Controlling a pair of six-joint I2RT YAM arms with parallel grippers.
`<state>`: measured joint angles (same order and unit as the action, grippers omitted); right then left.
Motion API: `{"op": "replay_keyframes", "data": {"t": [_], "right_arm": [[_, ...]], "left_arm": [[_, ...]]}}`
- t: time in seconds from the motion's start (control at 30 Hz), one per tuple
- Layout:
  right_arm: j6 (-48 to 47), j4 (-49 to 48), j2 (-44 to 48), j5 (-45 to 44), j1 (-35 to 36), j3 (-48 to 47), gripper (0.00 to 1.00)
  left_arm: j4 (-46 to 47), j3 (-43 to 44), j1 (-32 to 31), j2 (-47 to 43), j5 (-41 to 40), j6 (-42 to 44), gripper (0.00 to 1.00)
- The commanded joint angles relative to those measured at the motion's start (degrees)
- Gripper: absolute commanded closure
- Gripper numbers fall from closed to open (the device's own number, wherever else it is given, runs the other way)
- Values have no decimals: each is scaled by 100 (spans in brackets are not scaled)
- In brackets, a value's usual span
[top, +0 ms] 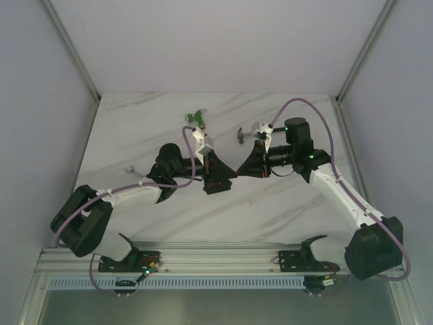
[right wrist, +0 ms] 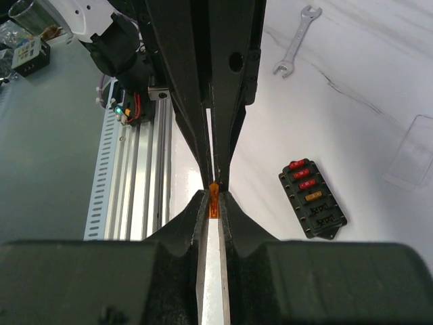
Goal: Snap on the fuse box
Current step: Pick up the fuse from the center of the board, then install the fuse at the fuse box base.
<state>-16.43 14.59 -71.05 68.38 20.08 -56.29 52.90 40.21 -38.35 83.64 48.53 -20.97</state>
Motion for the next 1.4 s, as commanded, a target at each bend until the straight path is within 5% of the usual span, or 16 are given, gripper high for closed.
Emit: {"op": "replay_keyframes", "data": {"t": [0.0, 0.13, 0.23, 0.4, 0.63, 0.87, 1.37], "right_arm": [[-130, 53, 18, 287, -23, -228, 89], [-205, 100, 21, 316, -21, -233, 100], [-188, 125, 10, 164, -21, -225, 100], [218, 59, -76, -615, 38, -224, 100], [1018, -132, -437, -2731, 630, -274, 100], [1542, -311, -810, -3957, 1067, -278, 100], [2473, -398, -1681, -5332, 1640, -574, 100]], "left_arm": [[255, -72, -17, 62, 148, 2, 100], [236, -72, -22, 84, 116, 2, 98], [158, -137, -21, 60, -69, 57, 86], [-364, -574, -4, -383, -1133, 615, 48], [-690, -1455, 42, -929, -2665, 1247, 23], [-207, -1775, 161, -427, -3369, 1472, 13], [-92, -1383, 489, 992, -2211, 1325, 14]]}}
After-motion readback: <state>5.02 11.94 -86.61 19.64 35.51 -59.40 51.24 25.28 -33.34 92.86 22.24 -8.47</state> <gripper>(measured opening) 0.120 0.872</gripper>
